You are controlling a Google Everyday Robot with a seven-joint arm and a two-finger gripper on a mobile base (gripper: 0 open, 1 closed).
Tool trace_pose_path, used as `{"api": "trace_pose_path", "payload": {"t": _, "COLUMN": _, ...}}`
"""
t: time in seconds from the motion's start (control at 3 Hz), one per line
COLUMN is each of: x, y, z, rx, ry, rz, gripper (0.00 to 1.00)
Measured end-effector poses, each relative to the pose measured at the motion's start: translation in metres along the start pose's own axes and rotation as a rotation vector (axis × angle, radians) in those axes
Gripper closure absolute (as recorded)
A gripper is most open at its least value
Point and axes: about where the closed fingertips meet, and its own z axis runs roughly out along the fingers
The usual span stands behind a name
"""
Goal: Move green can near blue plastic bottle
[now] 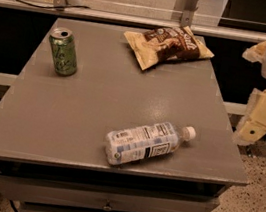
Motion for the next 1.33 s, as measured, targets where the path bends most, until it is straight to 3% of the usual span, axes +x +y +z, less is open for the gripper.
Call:
{"api": "trace_pose_path", "payload": {"t": 0.67, "x": -0.057, "y": -0.036, "z": 0.044, "rx": -0.053, "ry": -0.282, "rz": -0.090, "gripper": 0.00}}
{"api": "trace_pose_path", "payload": {"t": 1.33, "x": -0.136, "y": -0.035, "z": 0.082, "rx": -0.033, "ry": -0.475, "rz": -0.180, "gripper": 0.00}}
